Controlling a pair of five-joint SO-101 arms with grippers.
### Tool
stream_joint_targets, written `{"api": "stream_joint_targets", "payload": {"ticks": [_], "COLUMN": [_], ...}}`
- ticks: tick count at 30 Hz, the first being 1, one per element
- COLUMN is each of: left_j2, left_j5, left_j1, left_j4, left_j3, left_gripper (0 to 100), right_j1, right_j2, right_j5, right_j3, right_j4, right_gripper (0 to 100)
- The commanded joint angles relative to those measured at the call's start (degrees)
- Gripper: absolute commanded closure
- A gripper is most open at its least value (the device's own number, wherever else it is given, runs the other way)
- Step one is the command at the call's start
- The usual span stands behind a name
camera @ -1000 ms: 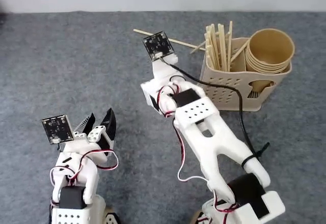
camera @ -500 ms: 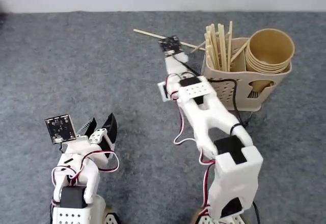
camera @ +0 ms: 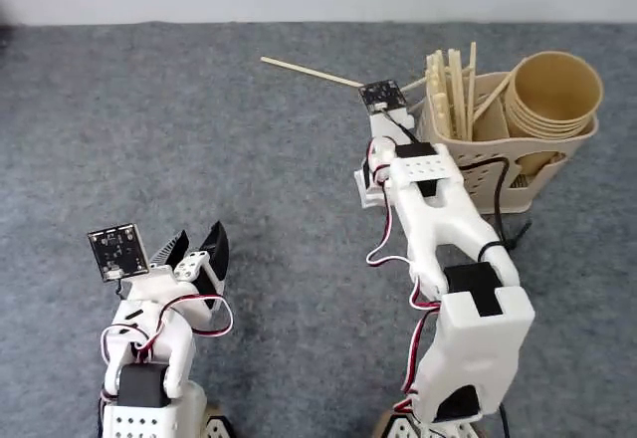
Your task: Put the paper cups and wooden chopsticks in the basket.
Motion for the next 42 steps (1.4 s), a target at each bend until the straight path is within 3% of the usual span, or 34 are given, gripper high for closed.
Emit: {"api": "stream_joint_targets", "payload": {"ticks": [1,19,23,32,39,42], "left_j2": [-0.79,-0.79,-0.79,-0.79,-0.79,-0.79], "left_j5": [-0.7,-0.7,-0.7,-0.7,-0.7,-0.7], "left_j1": [0.0,0.0,0.0,0.0,0.0,0.0], "left_j4": [0.0,0.0,0.0,0.26,0.26,0.26], "left_j3": [-0.4,-0.4,-0.4,-0.4,-0.4,-0.4], "left_gripper": [82,81,81,81,81,81], "right_j1": [3.38,10.86,6.29,-6.55,-7.52,-7.6], "right_j2": [-2.86,-13.67,-13.76,-13.67,-13.05,-13.05], "right_j5": [0.79,7.74,7.56,9.14,15.74,18.64], "right_j3": [-3.6,-3.34,-3.6,-4.57,-16.7,-21.36], "right_j4": [3.82,20.53,24.04,20.97,25.19,25.27], "right_gripper": [99.0,98.7,98.7,97.8,80.1,77.6]}}
